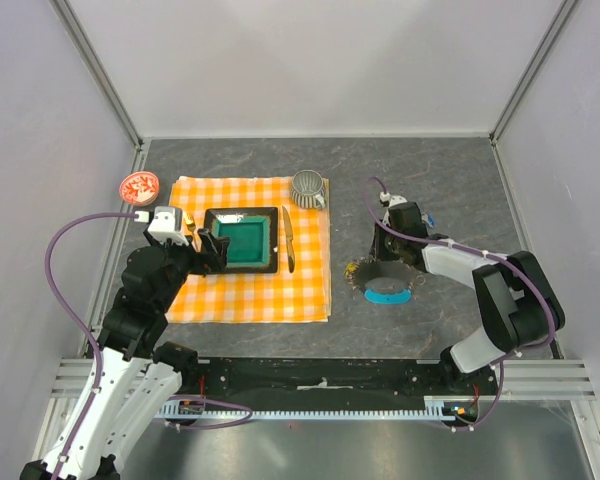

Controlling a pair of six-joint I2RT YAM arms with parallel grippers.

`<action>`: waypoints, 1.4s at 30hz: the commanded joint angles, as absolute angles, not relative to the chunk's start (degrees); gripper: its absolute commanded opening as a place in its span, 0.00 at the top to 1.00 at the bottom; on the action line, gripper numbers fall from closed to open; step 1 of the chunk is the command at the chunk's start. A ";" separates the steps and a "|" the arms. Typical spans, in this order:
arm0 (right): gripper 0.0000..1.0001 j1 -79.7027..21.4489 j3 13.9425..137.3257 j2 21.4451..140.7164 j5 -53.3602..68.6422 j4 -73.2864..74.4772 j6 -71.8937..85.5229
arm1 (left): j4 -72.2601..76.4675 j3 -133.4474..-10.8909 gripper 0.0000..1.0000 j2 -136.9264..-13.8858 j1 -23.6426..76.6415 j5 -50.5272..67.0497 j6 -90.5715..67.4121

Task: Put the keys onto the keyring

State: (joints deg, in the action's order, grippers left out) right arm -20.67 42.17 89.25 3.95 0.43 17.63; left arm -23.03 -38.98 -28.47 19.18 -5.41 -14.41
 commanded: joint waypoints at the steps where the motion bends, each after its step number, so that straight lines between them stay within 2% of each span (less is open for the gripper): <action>1: 0.76 -19.78 40.61 87.10 6.94 0.97 18.90 | -21.53 -39.38 0.03 -28.56 18.81 -4.31 -13.62; 22: 0.73 -18.02 38.41 86.05 10.37 -1.32 19.95 | -21.45 -39.38 0.03 -28.91 18.81 -4.22 -13.62; 34: 0.63 -18.19 38.94 82.18 10.99 -1.14 17.93 | -21.36 -39.38 0.03 -29.88 18.81 -3.43 -13.62; 40: 0.53 -21.09 39.20 77.79 7.12 4.46 18.37 | -20.30 -39.64 0.03 -31.99 18.90 2.80 -13.71; 42: 0.46 -22.06 38.76 75.77 5.80 7.45 19.68 | -20.65 -40.07 0.03 -33.65 18.90 5.17 -13.89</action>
